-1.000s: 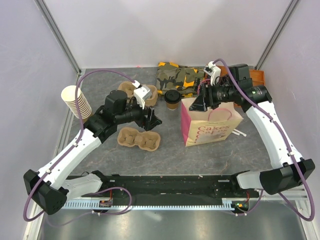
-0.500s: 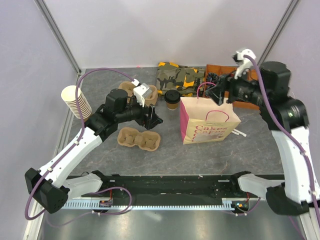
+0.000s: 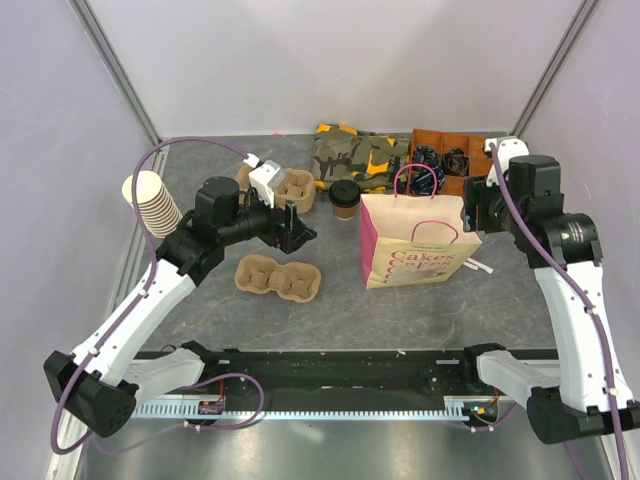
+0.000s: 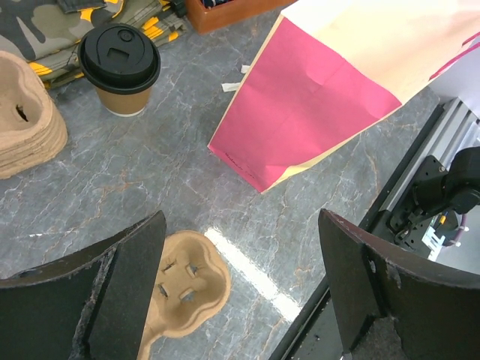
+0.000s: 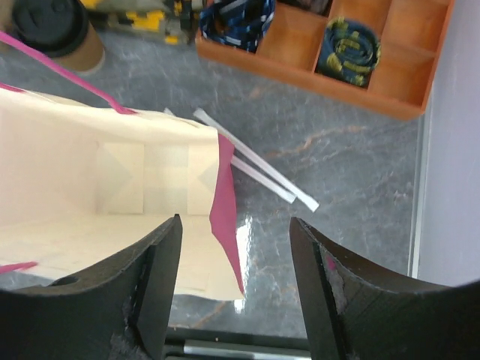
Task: Pack the takeout coffee
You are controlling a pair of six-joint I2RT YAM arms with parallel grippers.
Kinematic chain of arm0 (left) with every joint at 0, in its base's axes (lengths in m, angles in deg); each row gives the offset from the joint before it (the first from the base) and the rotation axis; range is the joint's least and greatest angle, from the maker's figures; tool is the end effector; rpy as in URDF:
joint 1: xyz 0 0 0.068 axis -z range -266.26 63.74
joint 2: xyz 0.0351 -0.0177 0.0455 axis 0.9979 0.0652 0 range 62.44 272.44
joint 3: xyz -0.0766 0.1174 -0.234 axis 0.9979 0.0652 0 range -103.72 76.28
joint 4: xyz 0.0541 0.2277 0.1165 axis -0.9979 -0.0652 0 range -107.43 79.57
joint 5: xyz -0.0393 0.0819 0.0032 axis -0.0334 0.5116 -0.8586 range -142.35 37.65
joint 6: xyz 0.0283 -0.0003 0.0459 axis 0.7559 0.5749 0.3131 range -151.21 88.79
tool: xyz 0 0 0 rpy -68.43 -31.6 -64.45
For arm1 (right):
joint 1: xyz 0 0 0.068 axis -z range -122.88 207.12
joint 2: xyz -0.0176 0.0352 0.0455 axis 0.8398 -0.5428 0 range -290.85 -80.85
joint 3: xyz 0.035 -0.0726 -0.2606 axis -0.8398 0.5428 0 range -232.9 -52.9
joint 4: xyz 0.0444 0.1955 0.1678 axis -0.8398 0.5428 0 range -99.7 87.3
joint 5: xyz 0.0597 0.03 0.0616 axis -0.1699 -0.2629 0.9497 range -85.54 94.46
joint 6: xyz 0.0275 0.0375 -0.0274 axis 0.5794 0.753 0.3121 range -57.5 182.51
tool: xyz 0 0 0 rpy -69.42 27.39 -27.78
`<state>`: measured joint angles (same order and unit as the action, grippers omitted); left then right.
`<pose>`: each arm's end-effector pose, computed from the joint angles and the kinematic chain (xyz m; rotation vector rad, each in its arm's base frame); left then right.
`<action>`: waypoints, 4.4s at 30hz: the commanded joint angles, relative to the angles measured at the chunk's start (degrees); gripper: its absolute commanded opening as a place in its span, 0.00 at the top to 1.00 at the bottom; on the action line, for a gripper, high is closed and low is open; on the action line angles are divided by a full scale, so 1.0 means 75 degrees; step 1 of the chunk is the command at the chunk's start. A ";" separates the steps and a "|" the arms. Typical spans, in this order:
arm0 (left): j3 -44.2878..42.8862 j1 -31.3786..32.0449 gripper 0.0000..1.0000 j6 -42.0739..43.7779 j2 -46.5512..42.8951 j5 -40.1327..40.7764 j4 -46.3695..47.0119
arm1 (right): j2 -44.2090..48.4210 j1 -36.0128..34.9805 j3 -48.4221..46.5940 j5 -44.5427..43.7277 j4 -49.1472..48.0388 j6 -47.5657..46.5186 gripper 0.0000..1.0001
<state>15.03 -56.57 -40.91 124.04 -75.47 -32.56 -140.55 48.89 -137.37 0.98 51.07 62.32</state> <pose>0.2002 -0.1301 0.3634 0.6189 1.9298 -0.8391 0.1712 0.0227 0.4340 -0.1274 2.1943 0.0118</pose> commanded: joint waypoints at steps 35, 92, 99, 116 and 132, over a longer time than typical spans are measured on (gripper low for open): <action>0.1452 -0.3138 0.24 -0.1438 0.0432 0.2694 -0.2593 | -0.0641 0.0312 -0.0574 0.2140 0.0615 0.0154 1.00; 0.2425 -0.3701 0.98 -0.1368 0.2216 0.1289 -0.1444 | -0.1052 0.0312 0.0282 0.2081 0.0932 -0.0643 0.85; 0.2308 -0.3701 0.98 -0.0888 0.1701 0.1125 -0.1479 | -0.1215 0.0324 -0.0198 0.2221 0.0920 -0.1006 1.00; 0.1687 -0.3701 0.40 -0.0430 0.2485 0.1195 -0.1538 | -0.1216 0.0312 -0.0070 0.2762 0.0991 -0.1229 1.00; 0.1488 -0.3701 0.85 -0.0032 0.2627 0.0868 -0.1314 | -0.1450 0.0324 -0.0550 0.4153 0.1389 -0.2376 1.00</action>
<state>29.19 -84.22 -44.71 146.23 -66.53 -43.27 -150.84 51.15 -138.24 25.70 59.66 49.77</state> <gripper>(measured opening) 0.247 0.008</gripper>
